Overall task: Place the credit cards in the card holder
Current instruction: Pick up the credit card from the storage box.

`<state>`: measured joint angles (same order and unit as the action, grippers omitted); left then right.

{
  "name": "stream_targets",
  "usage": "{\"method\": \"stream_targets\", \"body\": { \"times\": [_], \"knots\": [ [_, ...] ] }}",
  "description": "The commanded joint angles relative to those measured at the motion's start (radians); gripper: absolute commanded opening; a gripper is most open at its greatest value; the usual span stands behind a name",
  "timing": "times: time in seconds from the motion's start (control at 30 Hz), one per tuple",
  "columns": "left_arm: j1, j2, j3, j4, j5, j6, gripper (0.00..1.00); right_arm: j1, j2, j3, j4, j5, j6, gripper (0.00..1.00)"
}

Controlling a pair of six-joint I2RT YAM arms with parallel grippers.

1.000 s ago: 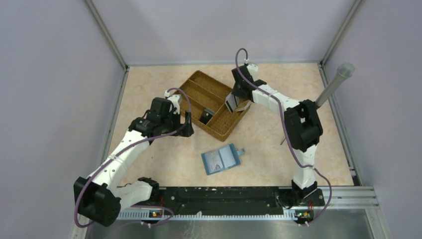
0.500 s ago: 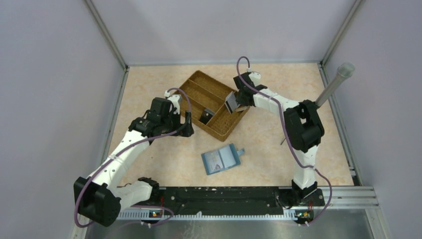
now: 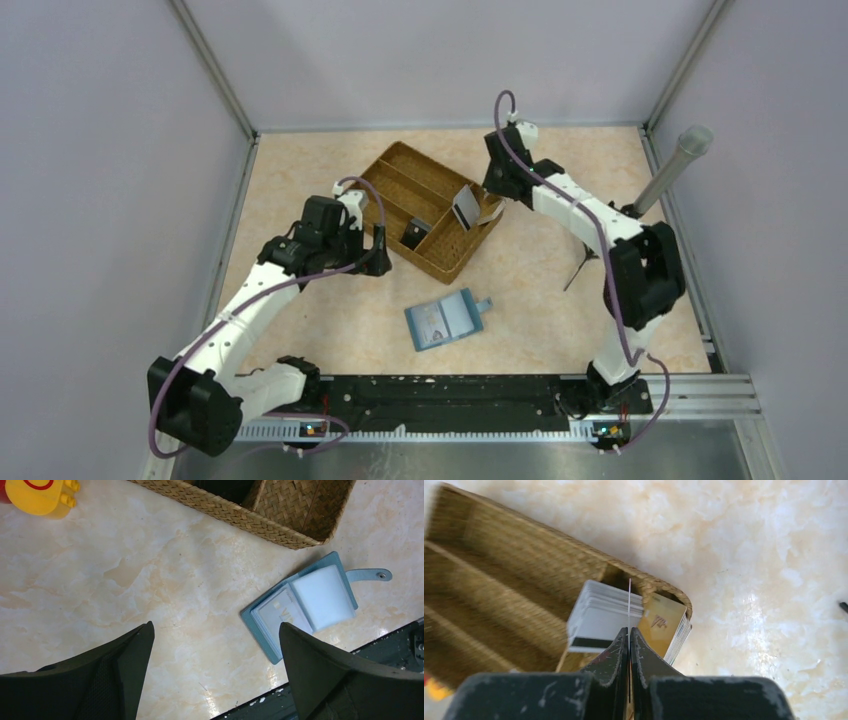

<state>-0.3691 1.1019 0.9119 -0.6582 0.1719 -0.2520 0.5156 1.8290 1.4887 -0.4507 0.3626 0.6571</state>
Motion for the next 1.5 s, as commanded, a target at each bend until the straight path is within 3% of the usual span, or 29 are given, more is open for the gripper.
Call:
{"method": "stream_targets", "body": {
  "times": [0.0,0.1,0.33,0.5,0.7,0.83,1.1,1.3,1.33,1.47],
  "knots": [
    [-0.004,-0.051,-0.003,0.041,0.075,0.025,0.99,-0.010,-0.193,-0.018,0.016,-0.088,-0.115,0.00],
    [-0.042,-0.090,-0.002,0.080,0.103,-0.009,0.99,-0.010,-0.288,-0.085,0.029,-0.251,-0.218,0.00],
    [-0.223,-0.126,-0.018,0.250,0.283,-0.070,0.99,0.021,-0.470,-0.281,-0.006,-0.922,-0.453,0.00],
    [-0.265,-0.099,-0.052,0.312,0.482,-0.094,0.99,0.149,-0.589,-0.413,-0.002,-1.125,-0.502,0.00],
    [-0.292,-0.102,-0.108,0.362,0.630,-0.144,0.96,0.168,-0.675,-0.552,0.163,-1.405,-0.431,0.00],
    [-0.326,-0.105,-0.157,0.452,0.716,-0.211,0.70,0.179,-0.679,-0.549,0.169,-1.461,-0.439,0.00],
    [-0.365,-0.100,-0.182,0.580,0.783,-0.277,0.42,0.206,-0.639,-0.527,0.097,-1.487,-0.497,0.00],
    [-0.373,-0.074,-0.184,0.611,0.789,-0.293,0.40,0.229,-0.605,-0.514,0.056,-1.461,-0.524,0.00],
    [-0.374,-0.072,-0.185,0.621,0.787,-0.299,0.36,0.232,-0.598,-0.511,0.048,-1.456,-0.527,0.00],
    [-0.382,-0.070,-0.208,0.681,0.767,-0.333,0.01,0.239,-0.582,-0.505,0.035,-1.429,-0.525,0.02]
  ]
}}
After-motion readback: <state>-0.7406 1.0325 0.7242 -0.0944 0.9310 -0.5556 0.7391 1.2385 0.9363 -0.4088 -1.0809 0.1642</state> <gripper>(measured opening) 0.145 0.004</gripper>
